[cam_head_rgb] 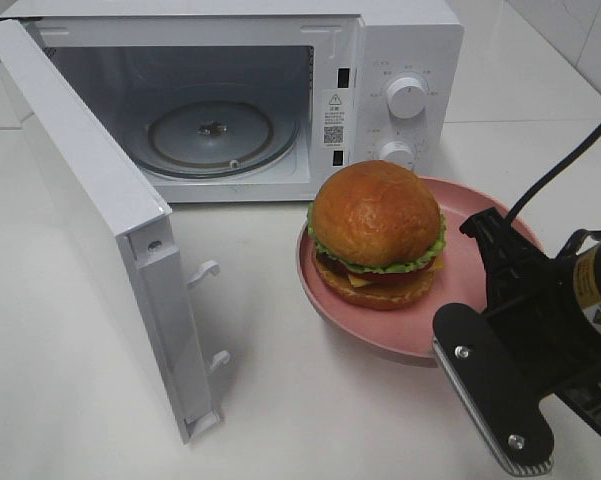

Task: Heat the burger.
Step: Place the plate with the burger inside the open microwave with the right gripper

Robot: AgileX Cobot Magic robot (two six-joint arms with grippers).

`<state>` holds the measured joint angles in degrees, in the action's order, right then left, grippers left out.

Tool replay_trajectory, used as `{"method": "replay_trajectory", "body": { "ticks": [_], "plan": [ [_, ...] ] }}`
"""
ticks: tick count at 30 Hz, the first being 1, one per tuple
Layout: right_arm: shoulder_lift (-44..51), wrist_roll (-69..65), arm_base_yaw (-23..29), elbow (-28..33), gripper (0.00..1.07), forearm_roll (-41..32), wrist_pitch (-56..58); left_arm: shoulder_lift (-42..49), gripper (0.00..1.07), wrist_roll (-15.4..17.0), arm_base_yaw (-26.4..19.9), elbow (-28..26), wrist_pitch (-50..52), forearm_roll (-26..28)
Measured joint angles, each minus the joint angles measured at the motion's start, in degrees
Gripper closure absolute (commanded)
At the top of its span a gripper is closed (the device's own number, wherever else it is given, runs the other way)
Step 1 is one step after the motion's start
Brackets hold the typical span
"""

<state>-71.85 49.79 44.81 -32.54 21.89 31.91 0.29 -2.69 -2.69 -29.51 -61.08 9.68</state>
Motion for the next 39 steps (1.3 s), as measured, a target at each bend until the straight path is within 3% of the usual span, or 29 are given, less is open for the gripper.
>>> {"method": "replay_trajectory", "body": {
  "ticks": [14,27,39],
  "plan": [
    [-7.9,23.4,-6.3,-7.6,1.07,-12.4,-3.4,0.0,0.07,0.0,0.0,0.0,0.0,0.0],
    [-15.9,26.4,-6.4,-15.1,1.07,-13.3,-4.0,0.0,0.07,0.0,0.0,0.0,0.0,0.0],
    [-24.2,36.8,-6.9,-24.4,1.07,-22.8,-3.9,0.0,0.07,0.0,0.0,0.0,0.0,0.0]
  ]
}}
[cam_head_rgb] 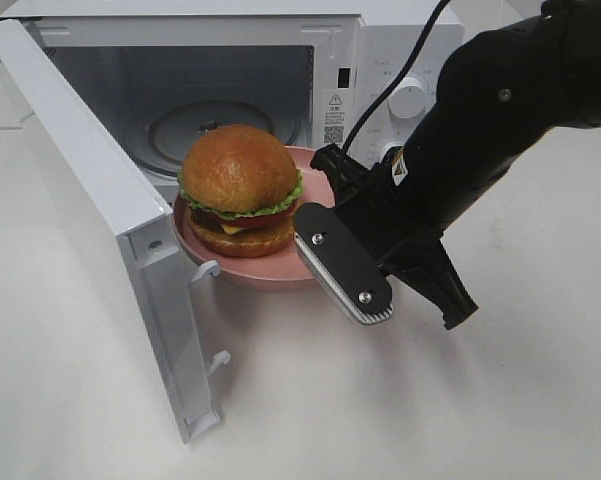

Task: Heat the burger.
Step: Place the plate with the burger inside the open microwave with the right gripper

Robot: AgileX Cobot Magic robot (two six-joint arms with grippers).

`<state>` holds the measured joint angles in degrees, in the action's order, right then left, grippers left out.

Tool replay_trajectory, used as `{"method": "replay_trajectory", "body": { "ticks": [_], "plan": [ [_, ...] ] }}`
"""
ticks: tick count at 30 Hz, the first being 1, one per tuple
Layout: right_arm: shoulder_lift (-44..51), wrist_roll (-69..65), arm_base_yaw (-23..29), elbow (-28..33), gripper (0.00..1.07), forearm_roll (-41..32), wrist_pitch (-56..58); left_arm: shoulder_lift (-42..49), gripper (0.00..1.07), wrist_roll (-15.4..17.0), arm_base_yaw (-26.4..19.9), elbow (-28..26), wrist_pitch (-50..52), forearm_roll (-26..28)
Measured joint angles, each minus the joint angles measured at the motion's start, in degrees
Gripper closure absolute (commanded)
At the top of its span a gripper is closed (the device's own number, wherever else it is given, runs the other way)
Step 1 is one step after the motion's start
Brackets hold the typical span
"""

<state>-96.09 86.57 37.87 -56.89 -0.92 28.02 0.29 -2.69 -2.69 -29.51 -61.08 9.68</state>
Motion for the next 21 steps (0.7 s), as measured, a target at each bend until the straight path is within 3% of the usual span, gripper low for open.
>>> {"method": "replay_trajectory", "body": {
  "ticks": [21],
  "plan": [
    [-8.5,5.4,-2.7,-12.1,1.07,-2.4,5.0,0.0,0.07,0.0,0.0,0.0,0.0,0.0]
  ]
}}
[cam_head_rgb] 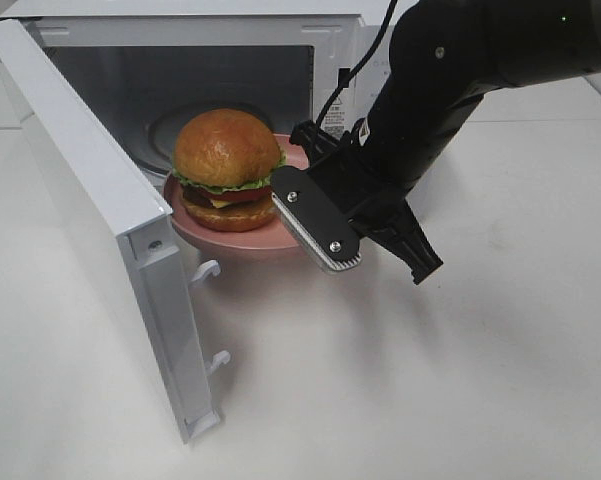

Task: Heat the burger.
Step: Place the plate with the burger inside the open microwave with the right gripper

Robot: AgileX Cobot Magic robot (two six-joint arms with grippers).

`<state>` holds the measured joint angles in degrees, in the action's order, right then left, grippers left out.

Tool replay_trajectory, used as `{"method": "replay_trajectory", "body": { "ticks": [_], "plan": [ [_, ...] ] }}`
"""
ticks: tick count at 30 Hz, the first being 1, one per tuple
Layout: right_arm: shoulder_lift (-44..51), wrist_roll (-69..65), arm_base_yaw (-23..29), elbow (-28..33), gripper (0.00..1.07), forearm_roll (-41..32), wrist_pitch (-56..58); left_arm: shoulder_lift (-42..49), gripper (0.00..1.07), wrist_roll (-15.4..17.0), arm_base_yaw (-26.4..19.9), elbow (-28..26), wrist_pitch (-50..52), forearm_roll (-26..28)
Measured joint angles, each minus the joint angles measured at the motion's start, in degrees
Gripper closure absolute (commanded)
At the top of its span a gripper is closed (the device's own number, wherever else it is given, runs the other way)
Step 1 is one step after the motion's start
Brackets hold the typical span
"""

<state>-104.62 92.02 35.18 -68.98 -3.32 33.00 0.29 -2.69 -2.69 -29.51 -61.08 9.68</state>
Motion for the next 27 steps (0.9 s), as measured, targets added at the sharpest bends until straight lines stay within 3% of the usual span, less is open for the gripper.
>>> {"method": "replay_trajectory", "body": {
  "ticks": [17,27],
  "plan": [
    [-6.9,1.0,0.0,-11.2,1.07,-3.0,4.2,0.0,0.07,0.0,0.0,0.0,0.0,0.0],
    [-10.7,-1.3,0.7,-17.0,1.07,-0.7,4.5,0.0,0.07,0.0,0.0,0.0,0.0,0.0]
  ]
}}
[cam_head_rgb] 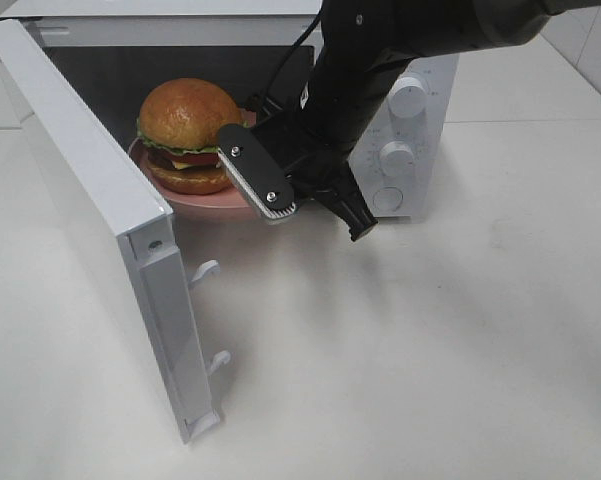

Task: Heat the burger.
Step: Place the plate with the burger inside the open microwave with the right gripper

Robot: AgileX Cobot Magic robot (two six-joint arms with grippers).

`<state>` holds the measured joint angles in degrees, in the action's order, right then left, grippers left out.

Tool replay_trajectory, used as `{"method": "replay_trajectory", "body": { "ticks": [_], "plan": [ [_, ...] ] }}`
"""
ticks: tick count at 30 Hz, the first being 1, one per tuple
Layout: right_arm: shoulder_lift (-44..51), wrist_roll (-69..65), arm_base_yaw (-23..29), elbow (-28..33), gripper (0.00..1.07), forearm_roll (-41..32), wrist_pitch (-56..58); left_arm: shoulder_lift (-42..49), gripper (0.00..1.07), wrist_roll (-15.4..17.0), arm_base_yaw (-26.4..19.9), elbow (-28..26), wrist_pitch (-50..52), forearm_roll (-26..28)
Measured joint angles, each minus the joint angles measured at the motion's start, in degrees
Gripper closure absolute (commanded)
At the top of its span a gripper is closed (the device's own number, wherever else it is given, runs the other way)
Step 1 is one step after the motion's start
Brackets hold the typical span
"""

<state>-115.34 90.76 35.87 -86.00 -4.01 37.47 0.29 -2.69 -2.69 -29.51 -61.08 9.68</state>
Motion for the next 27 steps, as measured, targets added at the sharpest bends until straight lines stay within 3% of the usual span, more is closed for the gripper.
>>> {"method": "replay_trajectory", "body": {
  "ticks": [27],
  "plan": [
    [-10.9,-13.1,0.9,-16.3,1.07,8.5,1.4,0.0,0.07,0.0,0.0,0.0,0.0,0.0]
  ]
}}
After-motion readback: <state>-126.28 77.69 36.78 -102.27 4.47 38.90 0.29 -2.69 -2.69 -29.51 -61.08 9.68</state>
